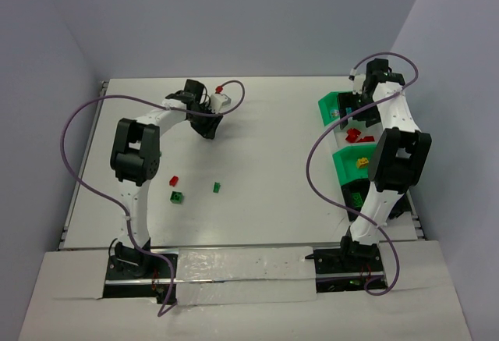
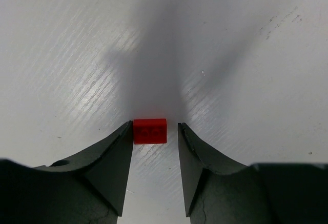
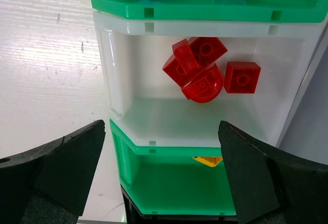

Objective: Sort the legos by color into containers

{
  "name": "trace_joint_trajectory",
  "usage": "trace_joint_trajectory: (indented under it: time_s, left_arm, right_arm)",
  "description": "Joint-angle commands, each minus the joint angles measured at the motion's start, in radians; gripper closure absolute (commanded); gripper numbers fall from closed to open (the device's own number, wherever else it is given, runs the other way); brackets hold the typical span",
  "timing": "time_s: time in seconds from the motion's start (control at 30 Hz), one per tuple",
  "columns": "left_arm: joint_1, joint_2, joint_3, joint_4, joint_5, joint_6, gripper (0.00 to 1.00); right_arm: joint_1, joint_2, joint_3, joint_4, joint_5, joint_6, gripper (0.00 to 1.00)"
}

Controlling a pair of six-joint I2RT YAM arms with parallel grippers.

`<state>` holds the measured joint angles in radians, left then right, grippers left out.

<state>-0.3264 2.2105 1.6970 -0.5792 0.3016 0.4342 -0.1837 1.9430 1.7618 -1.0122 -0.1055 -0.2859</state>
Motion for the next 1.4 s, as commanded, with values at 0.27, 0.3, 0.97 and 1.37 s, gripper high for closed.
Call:
trace_joint_trajectory:
  time_s: [0.27, 0.3, 0.97, 1.37]
  left_arm:
    - [-0.003, -0.005, -0.024, -0.028, 0.036, 0.017, 0.70]
    - [-0.001, -0.025, -0.020, -0.032, 0.066, 0.017, 0.74]
    - [-0.064, -0.571, -0.455, 0.742, 0.546, -0.038, 1.00]
    - [-0.131, -0.658, -0.543, 0.892, 0.476, 0.043, 1.00]
  right_arm:
    - [0.016, -0.112, 0.088, -0.016, -0.144, 0.006, 0.02]
    - [0.018, -0.126, 0.099, -0.005, -0.207, 0.024, 0.01]
    - [0.384, -0.153, 0.102, 0.298, -0.783, 0.453, 0.00]
    - [0.452, -0.037, 0.159, 0.315, -0.892, 0.472, 0.03]
